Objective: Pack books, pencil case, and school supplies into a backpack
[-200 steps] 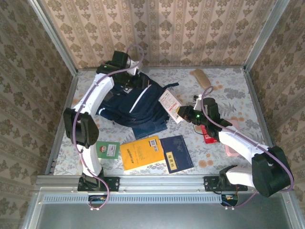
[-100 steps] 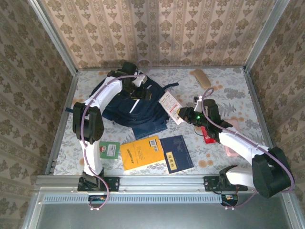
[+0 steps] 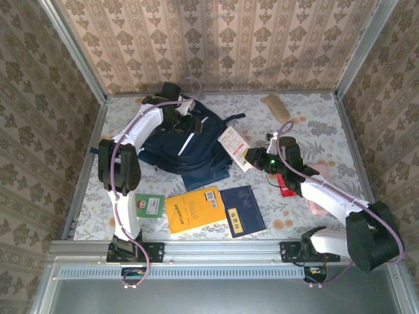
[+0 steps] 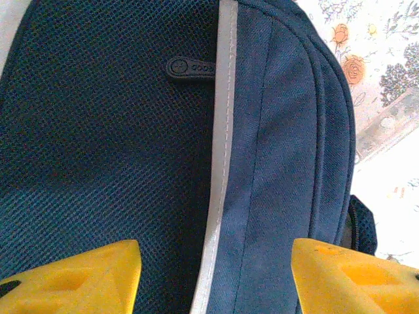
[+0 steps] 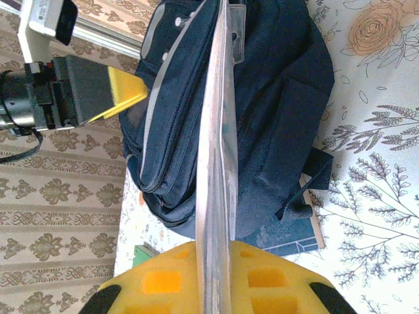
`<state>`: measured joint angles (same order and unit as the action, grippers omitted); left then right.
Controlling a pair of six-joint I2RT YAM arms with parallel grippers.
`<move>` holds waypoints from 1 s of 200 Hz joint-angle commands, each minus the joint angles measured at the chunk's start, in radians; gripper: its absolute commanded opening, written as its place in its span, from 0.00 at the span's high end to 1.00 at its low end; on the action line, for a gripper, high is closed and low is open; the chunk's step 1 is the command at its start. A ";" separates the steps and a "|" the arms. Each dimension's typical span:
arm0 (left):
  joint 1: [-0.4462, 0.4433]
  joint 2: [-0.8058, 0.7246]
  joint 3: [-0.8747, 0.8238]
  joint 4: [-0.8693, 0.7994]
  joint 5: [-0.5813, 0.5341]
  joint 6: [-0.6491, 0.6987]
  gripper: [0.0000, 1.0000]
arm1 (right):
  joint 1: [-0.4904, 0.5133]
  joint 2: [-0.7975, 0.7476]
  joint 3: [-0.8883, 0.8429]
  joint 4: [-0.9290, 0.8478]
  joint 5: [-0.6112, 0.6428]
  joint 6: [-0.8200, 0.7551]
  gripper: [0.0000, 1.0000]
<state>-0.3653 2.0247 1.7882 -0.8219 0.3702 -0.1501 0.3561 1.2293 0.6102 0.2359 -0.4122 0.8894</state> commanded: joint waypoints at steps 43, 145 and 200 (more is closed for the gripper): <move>-0.029 0.072 0.002 0.037 0.118 -0.032 0.45 | -0.006 -0.003 -0.007 0.035 -0.019 -0.016 0.99; 0.041 -0.066 -0.008 0.082 0.236 -0.067 1.00 | -0.034 -0.153 0.046 -0.143 0.091 -0.096 0.99; 0.095 -0.177 0.068 0.064 0.291 -0.091 1.00 | -0.049 -0.254 0.021 -0.194 0.193 -0.073 0.99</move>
<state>-0.2836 1.9343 1.7748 -0.7517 0.5842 -0.2218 0.3145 0.9897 0.6239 0.0719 -0.2802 0.8146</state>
